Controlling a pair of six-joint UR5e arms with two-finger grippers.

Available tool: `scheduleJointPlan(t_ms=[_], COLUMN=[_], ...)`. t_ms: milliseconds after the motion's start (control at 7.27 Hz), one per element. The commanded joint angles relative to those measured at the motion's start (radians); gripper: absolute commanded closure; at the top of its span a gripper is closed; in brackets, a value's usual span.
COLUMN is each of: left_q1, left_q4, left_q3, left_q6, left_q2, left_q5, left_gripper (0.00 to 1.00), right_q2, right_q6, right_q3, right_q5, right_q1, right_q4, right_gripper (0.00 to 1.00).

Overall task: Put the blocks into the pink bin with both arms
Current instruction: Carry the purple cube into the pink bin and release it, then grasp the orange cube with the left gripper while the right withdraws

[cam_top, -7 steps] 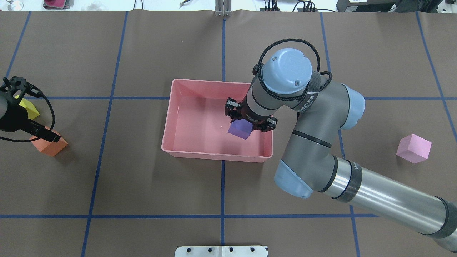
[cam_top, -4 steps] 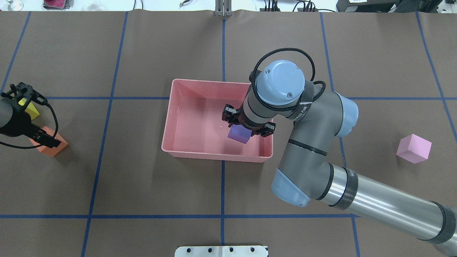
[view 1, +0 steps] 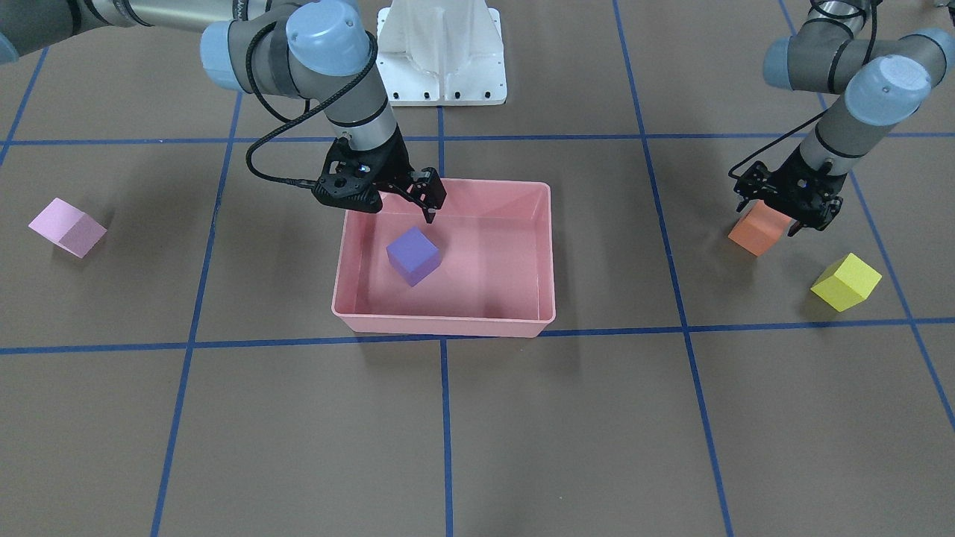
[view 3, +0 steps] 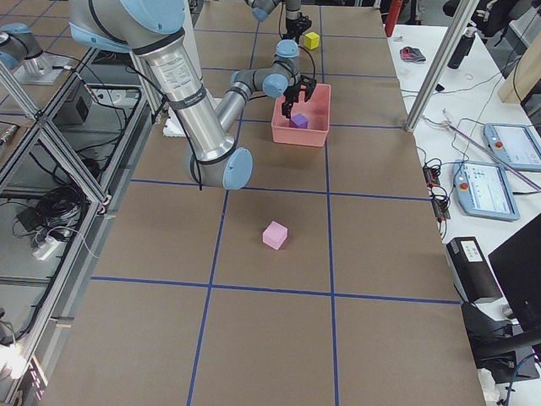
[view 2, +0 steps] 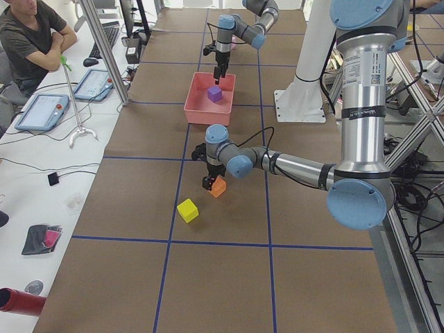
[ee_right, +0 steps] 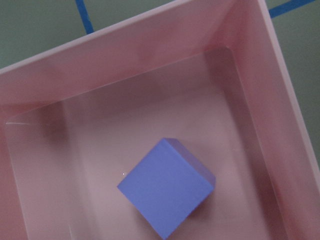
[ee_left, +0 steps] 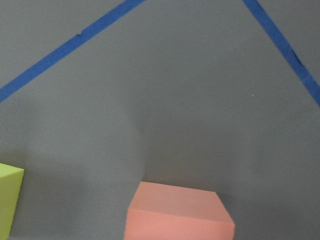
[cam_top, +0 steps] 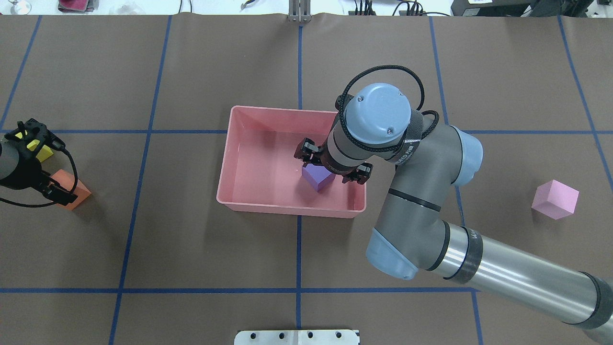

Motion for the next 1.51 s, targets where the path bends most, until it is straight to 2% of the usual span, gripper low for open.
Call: scheduleJointPlan(t_ms=[0, 138, 275, 413, 550, 688, 825, 963, 1101, 1238, 1376], left_q1=[0.013, 0.013, 0.011, 0.01, 0.008, 0.006, 0.006, 0.008, 0.02, 0.055, 0.103], left_q4=[0.002, 0.002, 0.002, 0.003, 0.017, 0.084, 0.171, 0.305, 0.446, 0.58, 0.669], left_q3=[0.013, 0.022, 0.018, 0.001, -0.044, -0.118, -0.175, -0.216, -0.229, -0.226, -0.22], left_q6=[0.0, 0.0, -0.003, -0.021, -0.103, -0.259, -0.411, -0.596, -0.683, -0.728, -0.745], left_q2=[-0.004, -0.004, -0.004, -0.009, -0.012, -0.018, -0.089, -0.224, -0.383, -0.524, -0.623], left_q5=[0.009, 0.009, 0.005, -0.012, -0.11, -0.176, -0.18, -0.181, -0.181, -0.177, -0.166], left_gripper=[0.16, 0.52, 0.9, 1.0, 1.0, 1.0, 1.0, 1.0, 1.0, 1.0, 1.0], right_q2=[-0.009, -0.046, -0.125, -0.205, -0.272, -0.346, -0.432, -0.511, -0.588, -0.654, -0.701], right_q6=[-0.044, -0.087, -0.2, -0.294, -0.354, -0.429, -0.531, -0.674, -0.778, -0.791, -0.79], right_q3=[0.001, 0.004, 0.036, 0.076, 0.107, 0.131, 0.157, 0.167, 0.161, 0.159, 0.155], right_q5=[0.021, 0.056, 0.138, 0.21, 0.282, 0.335, 0.338, 0.344, 0.363, 0.364, 0.361], right_q1=[0.078, 0.138, 0.21, 0.279, 0.351, 0.407, 0.45, 0.511, 0.555, 0.565, 0.565], right_q4=[0.0, 0.002, 0.006, 0.006, 0.005, 0.006, 0.006, 0.005, 0.002, 0.002, 0.002], right_gripper=[0.0, 0.0, 0.0, 0.0, 0.0, 0.0, 0.0, 0.0, 0.0, 0.0, 0.0])
